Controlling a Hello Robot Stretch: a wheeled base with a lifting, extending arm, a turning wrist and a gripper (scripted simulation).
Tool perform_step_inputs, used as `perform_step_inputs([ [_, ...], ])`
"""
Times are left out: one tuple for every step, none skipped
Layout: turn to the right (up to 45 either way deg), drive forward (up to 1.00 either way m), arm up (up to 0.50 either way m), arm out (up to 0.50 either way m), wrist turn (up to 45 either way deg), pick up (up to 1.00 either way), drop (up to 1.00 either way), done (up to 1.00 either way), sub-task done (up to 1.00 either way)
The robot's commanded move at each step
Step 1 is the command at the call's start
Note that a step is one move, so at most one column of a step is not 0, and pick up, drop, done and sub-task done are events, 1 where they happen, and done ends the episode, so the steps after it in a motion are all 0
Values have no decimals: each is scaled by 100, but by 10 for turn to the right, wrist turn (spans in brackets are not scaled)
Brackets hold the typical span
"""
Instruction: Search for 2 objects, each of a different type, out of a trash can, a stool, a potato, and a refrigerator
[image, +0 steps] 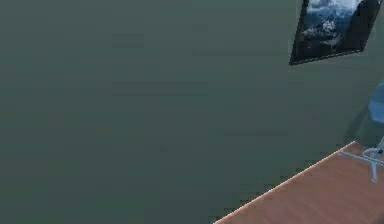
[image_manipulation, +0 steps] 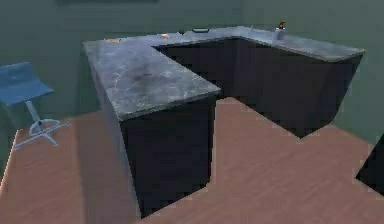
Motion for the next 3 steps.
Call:
perform_step_inputs([
  [-450,0,0,0,0,0,0,0,0],
  [-240,0,0,0,0,0,0,0,0],
  [0,0,0,0,0,0,0,0,100],
])
